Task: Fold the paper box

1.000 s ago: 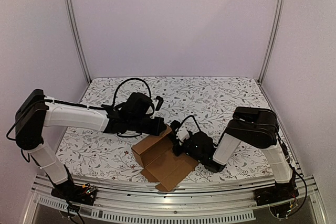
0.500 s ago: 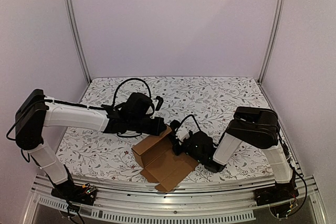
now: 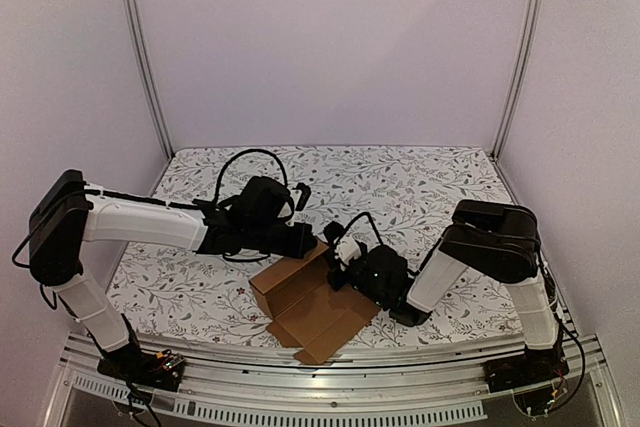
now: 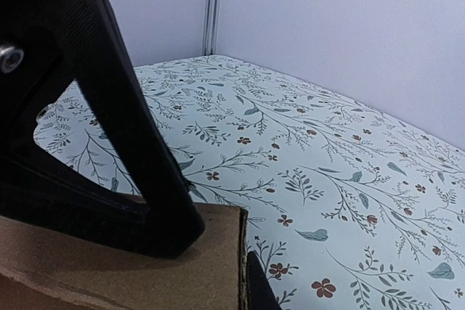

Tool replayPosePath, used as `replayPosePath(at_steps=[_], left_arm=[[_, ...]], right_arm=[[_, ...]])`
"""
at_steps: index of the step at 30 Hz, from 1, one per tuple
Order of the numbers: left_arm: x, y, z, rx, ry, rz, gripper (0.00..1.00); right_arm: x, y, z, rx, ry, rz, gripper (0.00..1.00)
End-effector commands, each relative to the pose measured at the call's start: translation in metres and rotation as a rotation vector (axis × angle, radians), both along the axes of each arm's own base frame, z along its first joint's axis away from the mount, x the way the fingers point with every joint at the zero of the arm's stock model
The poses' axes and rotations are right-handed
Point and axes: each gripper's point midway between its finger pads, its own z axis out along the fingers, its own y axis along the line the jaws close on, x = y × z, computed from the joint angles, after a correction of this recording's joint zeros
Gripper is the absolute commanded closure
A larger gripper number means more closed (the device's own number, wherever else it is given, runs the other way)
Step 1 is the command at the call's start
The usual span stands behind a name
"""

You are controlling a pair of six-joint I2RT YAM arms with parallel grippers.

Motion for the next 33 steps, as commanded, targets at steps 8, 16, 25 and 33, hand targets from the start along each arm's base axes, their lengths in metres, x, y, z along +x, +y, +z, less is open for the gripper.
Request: replayPosePath(at_steps=[8,16,25,33], left_arm=[[-0.006,0.005,-0.006,0.027,0.026,-0.001,1.0],[-0.007,0.005,-0.002,0.025,0.021,0.0,1.0],[-0.006,0.005,0.012,0.012,0.002,0.0,0.97],[-0.005,0.008,0.047,-0.017,-0.048,-0.001,0.87]], right_arm=[[-0.003,-0.002,-0.008,-0.026,0.0,-0.011,0.72],[-0.008,-0.006,-0.013,-0.047,0.015,-0.008,0.68],[-0.014,-0.017,-0.015,-0.058,0.035,-0.009,0.57],[-0.032,-0.038,-0.001,-0.087,0.093,0.021,0.41]])
